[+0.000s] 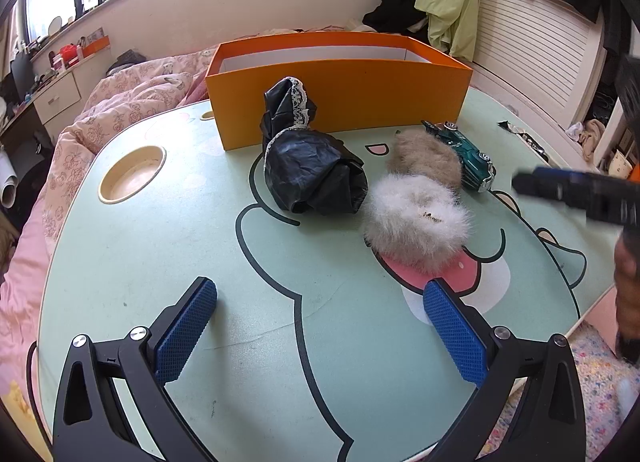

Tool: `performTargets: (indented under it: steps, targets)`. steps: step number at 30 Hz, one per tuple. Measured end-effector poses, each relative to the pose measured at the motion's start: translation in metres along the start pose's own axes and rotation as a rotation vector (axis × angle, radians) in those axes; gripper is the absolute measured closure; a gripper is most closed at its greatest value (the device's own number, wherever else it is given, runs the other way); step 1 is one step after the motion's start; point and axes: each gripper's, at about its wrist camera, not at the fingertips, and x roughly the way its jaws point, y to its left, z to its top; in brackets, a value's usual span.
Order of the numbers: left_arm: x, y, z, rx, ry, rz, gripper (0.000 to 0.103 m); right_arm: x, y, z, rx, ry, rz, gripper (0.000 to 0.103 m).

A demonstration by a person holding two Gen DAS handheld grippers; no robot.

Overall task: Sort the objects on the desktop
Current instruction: 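Reach into the box and grasp the white cartoon figurine keychain with the left tool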

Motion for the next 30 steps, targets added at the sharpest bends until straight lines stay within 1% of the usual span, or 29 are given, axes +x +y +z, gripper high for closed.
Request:
performTargets:
  steps: [1,2,3,4,6,18,19,23,25,30]
  targets:
    - [0.0,0.0,0.0,0.0,0.0,0.0,0.0,0.003,0.009,-0.005,-0.024,-0.013,-0.018,0.023]
    - [0.0,0.0,0.0,0.001,0.0,0.0,0.0,0.006,0.016,-0.013,-0.056,-0.017,-0.048,0.009]
    - [0.0,0.0,0.0,0.001,0.0,0.001,0.0,0.011,0.024,-0.014,-0.094,-0.005,-0.068,0.001]
    - [0.0,0.0,0.0,0.002,0.0,0.002,0.0,0.017,0.034,-0.016,-0.152,0.022,-0.112,0.0]
    - [-0.001,-0.001,-0.002,0.0,0.0,0.003,0.0,0.02,0.037,-0.013,-0.184,0.026,-0.097,0.0]
    - [0.0,0.0,-0.001,-0.001,0.001,0.005,0.0,0.017,0.024,-0.014,-0.185,0.019,-0.079,0.0]
    - [0.0,0.0,-0.002,-0.001,0.001,0.005,0.0,0.023,0.029,-0.011,-0.185,0.02,-0.077,0.0]
    - [0.0,0.0,-0.002,-0.001,0.001,0.005,0.0,0.017,0.044,-0.013,-0.177,0.017,-0.064,0.0]
    - [0.001,0.0,-0.001,-0.001,0.002,0.005,0.0,0.018,0.046,-0.012,-0.186,0.022,-0.09,0.0]
    - [0.001,0.0,-0.001,-0.002,0.002,0.005,0.0,0.018,0.046,-0.01,-0.185,0.025,-0.099,0.0]
